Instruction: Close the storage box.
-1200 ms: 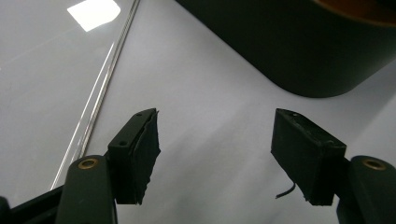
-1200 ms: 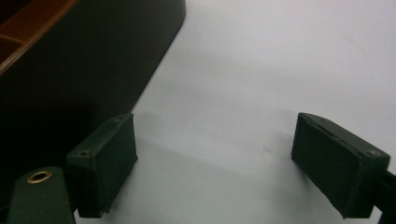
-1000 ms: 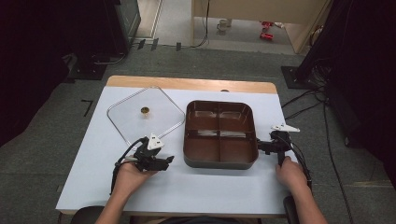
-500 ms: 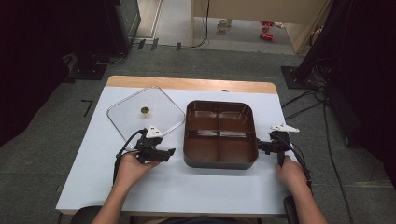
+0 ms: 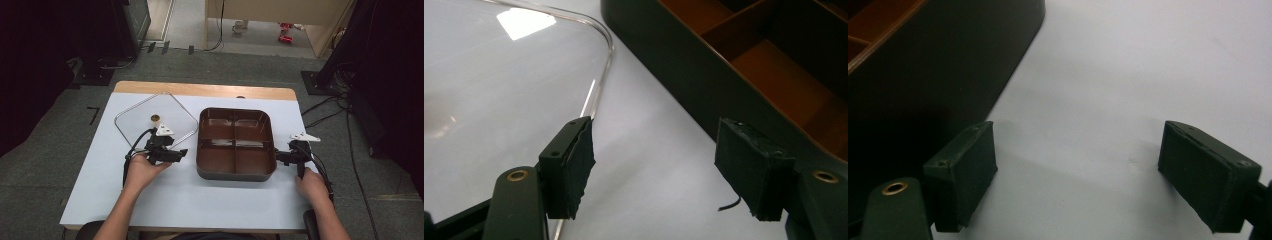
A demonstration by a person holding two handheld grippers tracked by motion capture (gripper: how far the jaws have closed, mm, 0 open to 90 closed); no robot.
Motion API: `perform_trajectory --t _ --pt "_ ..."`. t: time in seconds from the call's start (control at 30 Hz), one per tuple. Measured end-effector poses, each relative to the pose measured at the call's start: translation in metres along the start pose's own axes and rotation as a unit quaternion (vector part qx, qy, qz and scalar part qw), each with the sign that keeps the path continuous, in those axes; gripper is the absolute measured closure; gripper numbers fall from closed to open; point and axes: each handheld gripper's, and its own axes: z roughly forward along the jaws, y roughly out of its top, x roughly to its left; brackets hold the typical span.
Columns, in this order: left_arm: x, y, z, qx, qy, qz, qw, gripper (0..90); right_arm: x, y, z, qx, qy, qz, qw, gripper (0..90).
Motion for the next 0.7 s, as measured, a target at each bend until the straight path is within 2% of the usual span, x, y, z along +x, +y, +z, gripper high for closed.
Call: perform_trajectory --t 0.1,0.33,0.7 --pt "0.004 0.002 0.000 0.000 0.001 0.000 1.0000 32.5 0.000 0.000 0.000 0.000 0.000 0.000 1.0000 15.1" --pt "0.021 0.008 0.001 -0.002 0.002 -0.017 0.9999 32.2 0.000 0.000 0.000 0.000 0.001 0.000 1.0000 15.0" --pt "0.040 0.021 0.006 -0.007 0.017 -0.014 0.9997 33.7 0.000 0.000 0.000 0.000 0.001 0.000 1.0000 15.0"
